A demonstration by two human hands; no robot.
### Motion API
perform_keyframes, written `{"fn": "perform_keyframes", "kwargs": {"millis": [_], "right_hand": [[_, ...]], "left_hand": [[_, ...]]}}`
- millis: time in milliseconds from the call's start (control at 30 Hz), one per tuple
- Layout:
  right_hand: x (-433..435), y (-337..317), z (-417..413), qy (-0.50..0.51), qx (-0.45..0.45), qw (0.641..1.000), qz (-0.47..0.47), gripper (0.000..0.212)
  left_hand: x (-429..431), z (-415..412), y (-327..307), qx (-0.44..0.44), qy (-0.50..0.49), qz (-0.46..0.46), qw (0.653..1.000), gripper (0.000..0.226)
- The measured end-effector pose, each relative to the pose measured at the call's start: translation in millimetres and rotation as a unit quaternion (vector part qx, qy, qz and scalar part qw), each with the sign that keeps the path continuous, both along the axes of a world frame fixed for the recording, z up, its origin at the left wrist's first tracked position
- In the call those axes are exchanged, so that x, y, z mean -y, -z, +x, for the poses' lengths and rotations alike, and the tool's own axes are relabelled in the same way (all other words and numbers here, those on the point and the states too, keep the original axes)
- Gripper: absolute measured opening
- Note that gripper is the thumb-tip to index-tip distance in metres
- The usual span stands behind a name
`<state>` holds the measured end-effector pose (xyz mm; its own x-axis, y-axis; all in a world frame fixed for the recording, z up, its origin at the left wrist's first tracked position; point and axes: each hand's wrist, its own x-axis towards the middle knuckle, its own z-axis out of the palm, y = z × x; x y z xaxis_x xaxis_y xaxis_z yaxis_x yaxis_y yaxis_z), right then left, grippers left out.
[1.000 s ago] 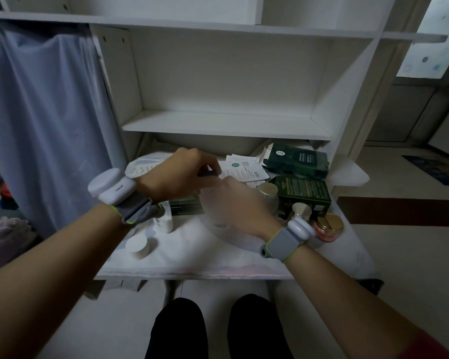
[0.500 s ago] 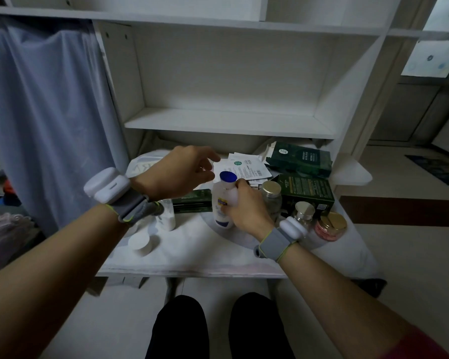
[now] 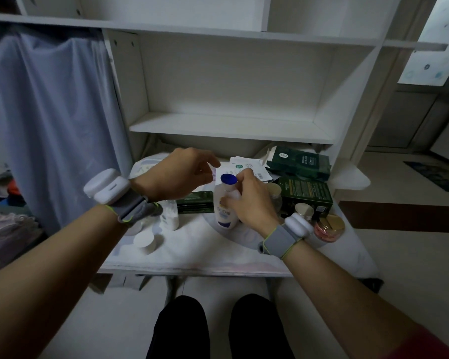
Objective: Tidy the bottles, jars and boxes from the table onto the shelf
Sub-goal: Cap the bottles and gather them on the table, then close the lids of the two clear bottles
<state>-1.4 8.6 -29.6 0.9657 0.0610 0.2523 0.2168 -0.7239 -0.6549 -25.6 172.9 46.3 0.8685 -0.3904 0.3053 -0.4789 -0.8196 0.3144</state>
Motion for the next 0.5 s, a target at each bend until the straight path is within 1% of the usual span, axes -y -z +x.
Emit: {"fn": "perform_keyframes", "kwargs": {"millis": [100, 200, 333, 400, 500], "right_hand": [[-2, -4, -6, 0.014, 0.065, 0.998, -0.018, 0.047], [-9, -10, -16, 0.009, 0.154, 0.988, -0.025, 0.042], [-26, -16, -28, -0.031, 0.253, 0.967, 0.028, 0.029], [-36, -14, -35, -0.068, 0.269, 0.959, 0.048, 0.024], [-52, -5, -41, -0.109, 0.23, 0.965, 0.061, 0.026]], "left_hand": [[-4, -6, 0, -0.001, -0.003, 0.004, 1.0, 0.028], [-12, -16, 1, 0.004, -0.008, 0.011, 1.0, 0.028], [-24, -26, 2, 0.014, -0.013, 0.029, 0.999, 0.022], [-33, -31, 5, 0.006, -0.025, 0.052, 0.998, 0.018], [-46, -37, 13, -0.042, -0.044, 0.084, 0.995, 0.018]]}}
